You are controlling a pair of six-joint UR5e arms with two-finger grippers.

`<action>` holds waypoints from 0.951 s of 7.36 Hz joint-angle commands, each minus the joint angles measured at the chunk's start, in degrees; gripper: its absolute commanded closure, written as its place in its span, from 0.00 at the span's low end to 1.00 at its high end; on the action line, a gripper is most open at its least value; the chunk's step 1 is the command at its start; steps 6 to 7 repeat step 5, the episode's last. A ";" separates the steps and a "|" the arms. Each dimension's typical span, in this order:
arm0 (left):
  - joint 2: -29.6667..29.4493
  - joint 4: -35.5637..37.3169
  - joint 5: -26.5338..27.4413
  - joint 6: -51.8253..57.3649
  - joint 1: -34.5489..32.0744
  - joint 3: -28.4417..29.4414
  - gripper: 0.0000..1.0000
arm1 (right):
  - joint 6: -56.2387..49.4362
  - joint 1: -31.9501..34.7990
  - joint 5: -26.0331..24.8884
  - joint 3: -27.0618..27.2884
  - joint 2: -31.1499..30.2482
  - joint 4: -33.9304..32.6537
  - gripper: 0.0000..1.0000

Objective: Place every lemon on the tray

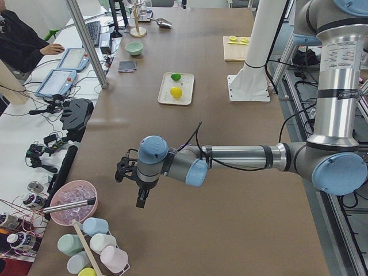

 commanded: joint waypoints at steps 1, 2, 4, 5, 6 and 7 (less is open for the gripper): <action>-0.37 -0.04 0.05 0.00 0.00 0.25 0.02 | 0.00 0.01 0.00 0.05 0.01 0.20 0.00; -0.46 -0.04 0.05 0.00 0.00 0.25 0.02 | 0.09 0.01 0.09 -0.04 0.01 0.20 0.00; -0.54 -0.04 0.05 0.00 0.00 0.25 0.02 | 0.09 0.01 0.09 -0.04 -0.08 0.02 0.00; -0.54 -0.04 0.05 0.00 0.00 0.25 0.02 | 0.09 0.01 0.09 -0.04 -0.34 0.02 0.00; -0.54 -0.04 0.05 0.00 0.00 0.25 0.02 | 0.09 0.01 0.09 -0.04 -0.34 0.02 0.00; -0.54 -0.04 0.05 0.00 0.00 0.25 0.02 | 0.09 0.01 0.09 -0.04 -0.34 0.02 0.00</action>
